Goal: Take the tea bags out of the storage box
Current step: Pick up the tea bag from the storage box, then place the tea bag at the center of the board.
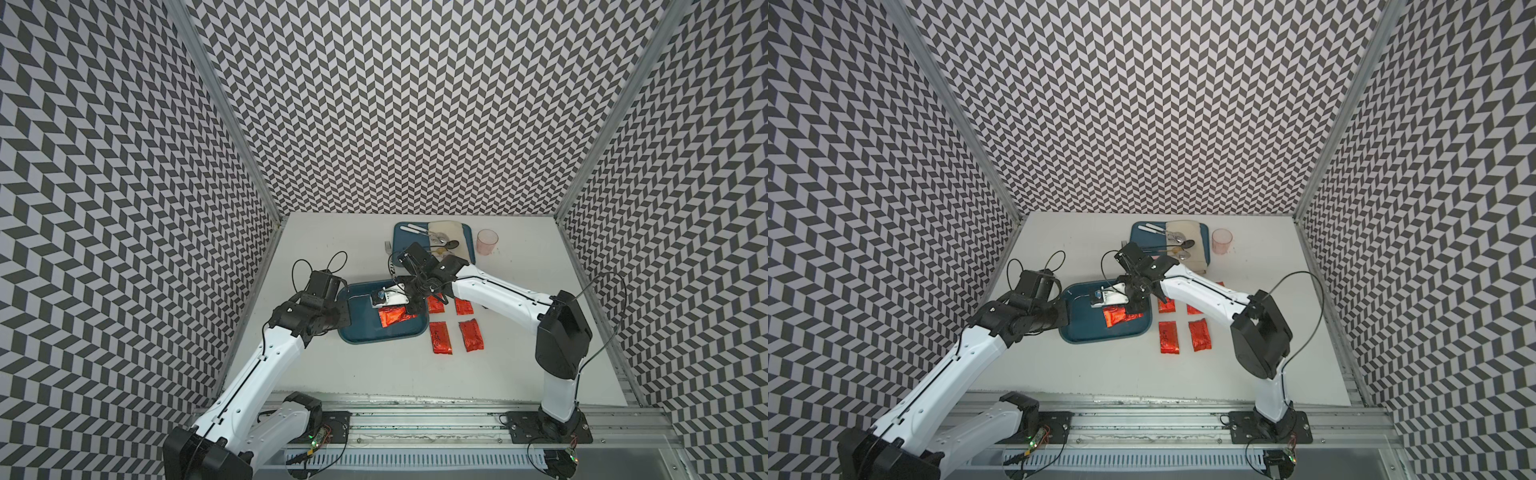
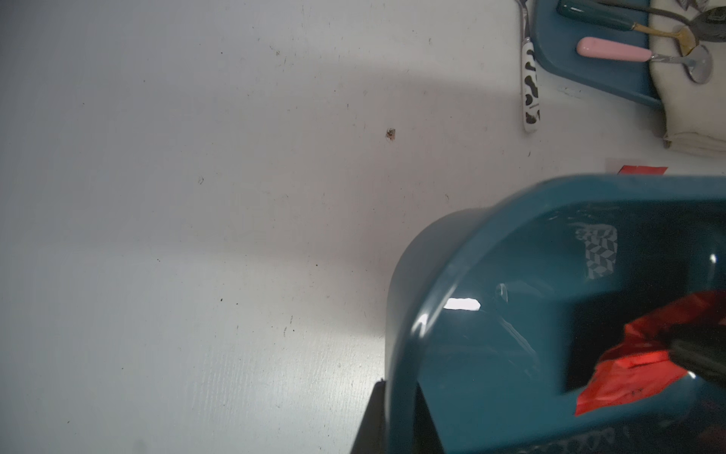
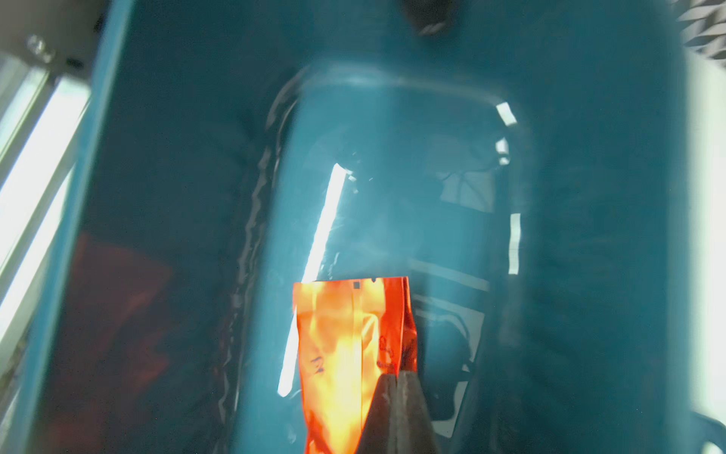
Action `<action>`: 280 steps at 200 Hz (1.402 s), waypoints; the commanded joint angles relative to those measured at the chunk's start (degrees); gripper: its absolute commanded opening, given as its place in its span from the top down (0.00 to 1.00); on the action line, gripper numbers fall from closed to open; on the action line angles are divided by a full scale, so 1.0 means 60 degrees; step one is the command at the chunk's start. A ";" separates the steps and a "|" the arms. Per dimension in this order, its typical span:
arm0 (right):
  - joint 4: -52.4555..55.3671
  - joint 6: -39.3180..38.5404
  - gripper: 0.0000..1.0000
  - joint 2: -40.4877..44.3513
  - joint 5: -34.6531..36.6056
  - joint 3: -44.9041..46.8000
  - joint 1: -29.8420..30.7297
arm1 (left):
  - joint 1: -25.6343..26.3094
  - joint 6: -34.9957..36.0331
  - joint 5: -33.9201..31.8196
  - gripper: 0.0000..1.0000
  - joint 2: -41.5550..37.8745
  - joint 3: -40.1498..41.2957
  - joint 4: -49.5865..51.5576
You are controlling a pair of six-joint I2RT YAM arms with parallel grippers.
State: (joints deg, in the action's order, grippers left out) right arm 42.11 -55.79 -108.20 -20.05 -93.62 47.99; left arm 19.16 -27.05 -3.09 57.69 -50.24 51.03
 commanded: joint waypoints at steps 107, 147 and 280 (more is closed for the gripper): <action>-0.1590 0.9436 1.00 0.2864 -0.0705 0.0985 -0.3034 | 0.0001 -0.0582 -0.0528 1.00 0.0294 -0.0123 -0.0028; -0.1575 1.1135 1.00 0.4492 0.0731 0.3786 -0.4554 | -0.0072 -0.0590 -0.0556 1.00 0.0142 -0.0129 -0.0047; -0.0030 1.1960 1.00 0.4674 0.2611 0.7447 -0.6050 | -0.0234 -0.0276 -0.0109 1.00 -0.0492 -0.0138 -0.0252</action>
State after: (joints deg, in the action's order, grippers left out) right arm 41.89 13.13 -79.66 -9.91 -49.43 13.19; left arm 18.20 -29.36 -4.82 56.60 -50.24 51.07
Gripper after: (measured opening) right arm 0.040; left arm 0.081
